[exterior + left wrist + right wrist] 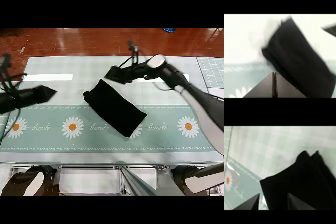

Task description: Fold the shirts.

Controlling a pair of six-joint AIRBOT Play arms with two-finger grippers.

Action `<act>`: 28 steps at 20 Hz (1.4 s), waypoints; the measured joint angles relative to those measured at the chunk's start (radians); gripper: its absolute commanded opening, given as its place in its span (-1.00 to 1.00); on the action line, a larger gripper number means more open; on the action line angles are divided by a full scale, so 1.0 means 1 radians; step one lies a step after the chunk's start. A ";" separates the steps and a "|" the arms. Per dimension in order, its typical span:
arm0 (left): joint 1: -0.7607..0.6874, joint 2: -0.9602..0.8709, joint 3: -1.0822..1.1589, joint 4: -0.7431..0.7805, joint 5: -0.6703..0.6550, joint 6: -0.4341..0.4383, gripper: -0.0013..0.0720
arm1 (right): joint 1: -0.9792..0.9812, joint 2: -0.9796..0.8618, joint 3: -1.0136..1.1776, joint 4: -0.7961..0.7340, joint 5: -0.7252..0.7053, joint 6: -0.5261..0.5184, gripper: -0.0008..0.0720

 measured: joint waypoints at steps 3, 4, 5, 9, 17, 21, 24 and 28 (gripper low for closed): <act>0.068 0.002 0.068 -0.008 -0.025 0.000 -0.90 | -0.114 0.149 -0.024 -0.185 0.111 0.067 0.16; 0.078 0.002 0.078 -0.011 -0.044 0.001 -0.90 | -0.145 0.214 -0.060 -0.278 0.140 0.105 0.16; 0.084 0.002 0.080 -0.011 -0.072 0.001 -0.90 | -0.170 0.293 -0.121 -0.373 0.156 0.153 0.16; 0.053 0.005 0.030 -0.019 -0.121 -0.004 -0.90 | -0.215 0.635 -0.557 -0.641 0.037 0.428 0.16; -0.123 0.005 -0.121 -0.037 -0.056 -0.033 -0.89 | -0.227 0.721 -1.067 -0.152 -0.216 0.322 0.16; -0.167 0.006 -0.142 -0.040 -0.007 -0.053 -0.89 | -0.195 0.579 -1.096 0.111 -0.223 0.125 0.16; -0.177 0.006 -0.147 -0.040 0.011 -0.057 -0.90 | -0.129 0.478 -1.062 0.227 -0.215 0.044 0.15; -0.182 0.005 -0.149 -0.040 0.014 -0.061 -0.89 | -0.056 0.353 -0.934 0.264 -0.233 -0.023 -0.93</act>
